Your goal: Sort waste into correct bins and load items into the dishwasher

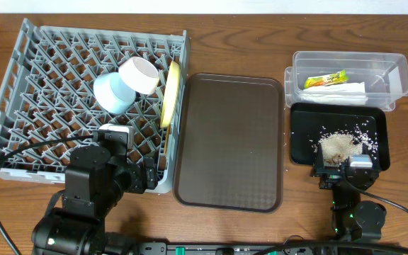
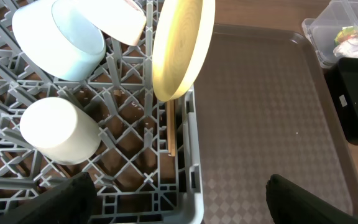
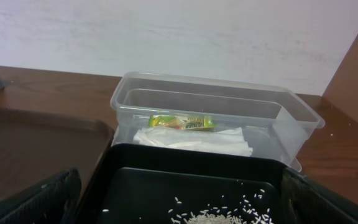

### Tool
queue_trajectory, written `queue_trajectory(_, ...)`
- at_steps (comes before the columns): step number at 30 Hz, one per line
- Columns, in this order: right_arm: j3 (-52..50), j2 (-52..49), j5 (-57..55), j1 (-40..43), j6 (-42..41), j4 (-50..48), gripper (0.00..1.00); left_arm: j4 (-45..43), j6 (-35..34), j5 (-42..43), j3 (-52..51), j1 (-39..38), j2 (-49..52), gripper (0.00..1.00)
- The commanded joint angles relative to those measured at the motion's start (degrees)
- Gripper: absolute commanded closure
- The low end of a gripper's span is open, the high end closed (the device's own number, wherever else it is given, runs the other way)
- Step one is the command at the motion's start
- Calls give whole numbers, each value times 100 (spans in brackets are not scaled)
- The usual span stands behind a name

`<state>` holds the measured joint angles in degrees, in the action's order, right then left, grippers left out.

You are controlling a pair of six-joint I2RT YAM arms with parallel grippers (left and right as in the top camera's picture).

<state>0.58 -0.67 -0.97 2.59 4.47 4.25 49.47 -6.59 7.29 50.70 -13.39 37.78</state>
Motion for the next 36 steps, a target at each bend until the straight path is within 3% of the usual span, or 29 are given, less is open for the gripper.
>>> queue_trajectory(1,-28,35,39,48,74,2,1,-7,35,-50,-20,-4,-7,10)
queue_trajectory(14,-28,35,39,48,74,2,1,-2,35,-50,-20,-4,-9,10)
queue_trajectory(20,-28,35,39,48,74,2,1,-103,59,-50,-271,389,-227,9)
queue_trajectory(36,-28,35,39,48,74,2,1,-3314,33,79,-3757,927,-2907,9)
